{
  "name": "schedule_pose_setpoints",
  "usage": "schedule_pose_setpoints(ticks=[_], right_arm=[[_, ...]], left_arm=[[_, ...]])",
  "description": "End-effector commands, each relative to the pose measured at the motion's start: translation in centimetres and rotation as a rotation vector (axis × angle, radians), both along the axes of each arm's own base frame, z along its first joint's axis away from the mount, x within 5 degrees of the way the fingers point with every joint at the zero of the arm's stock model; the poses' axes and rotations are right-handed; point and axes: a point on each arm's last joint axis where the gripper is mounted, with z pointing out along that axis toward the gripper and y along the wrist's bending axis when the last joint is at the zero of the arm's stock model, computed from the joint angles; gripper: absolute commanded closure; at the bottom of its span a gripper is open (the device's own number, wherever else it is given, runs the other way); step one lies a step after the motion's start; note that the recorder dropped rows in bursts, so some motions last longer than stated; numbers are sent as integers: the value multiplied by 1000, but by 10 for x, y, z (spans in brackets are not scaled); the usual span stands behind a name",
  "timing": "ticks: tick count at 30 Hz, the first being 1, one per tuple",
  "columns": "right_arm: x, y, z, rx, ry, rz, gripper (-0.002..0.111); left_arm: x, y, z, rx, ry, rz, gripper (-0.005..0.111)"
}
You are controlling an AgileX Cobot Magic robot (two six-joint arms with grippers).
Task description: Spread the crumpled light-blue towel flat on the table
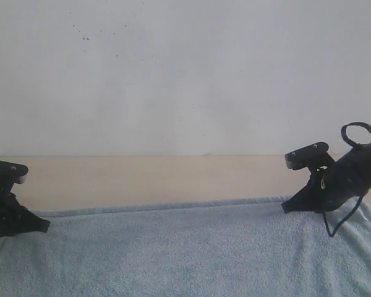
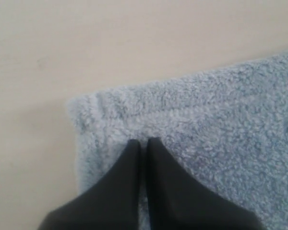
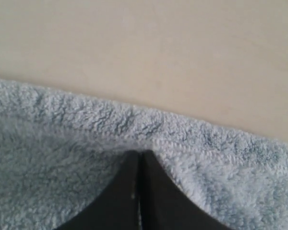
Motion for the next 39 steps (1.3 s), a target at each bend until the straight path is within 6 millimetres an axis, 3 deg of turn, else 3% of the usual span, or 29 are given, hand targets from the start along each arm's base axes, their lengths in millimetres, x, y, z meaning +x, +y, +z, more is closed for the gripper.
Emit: schedule_pose_setpoints(ticks=[1,5,11,18,21,26,34,39], right_arm=[[8,-12,-4,-17,18,-42,108],[14,-14,21,43,-80,-68,108],[12,-14,70,70,-197,-67,108],[-7,-19,130,84,-269,-124,108],[-31,-18,154,146,-348,-116,108],[-88,-17,184,260,-455,-112,108],[-189,-16,199,405,-623,-47,108],[-239,-21,212,492,-697,-102,108]], left_arm=[[-3,5,-6,29,49,13,103],[-1,4,8,25,6,10,103],[-5,3,53,18,-121,2,103],[-36,-2,113,-35,-284,28,103],[-63,-7,140,-69,-399,-3,103],[-123,-12,177,-161,-568,13,103],[-201,-13,191,-223,-703,63,103],[-238,-13,202,-299,-811,114,103]])
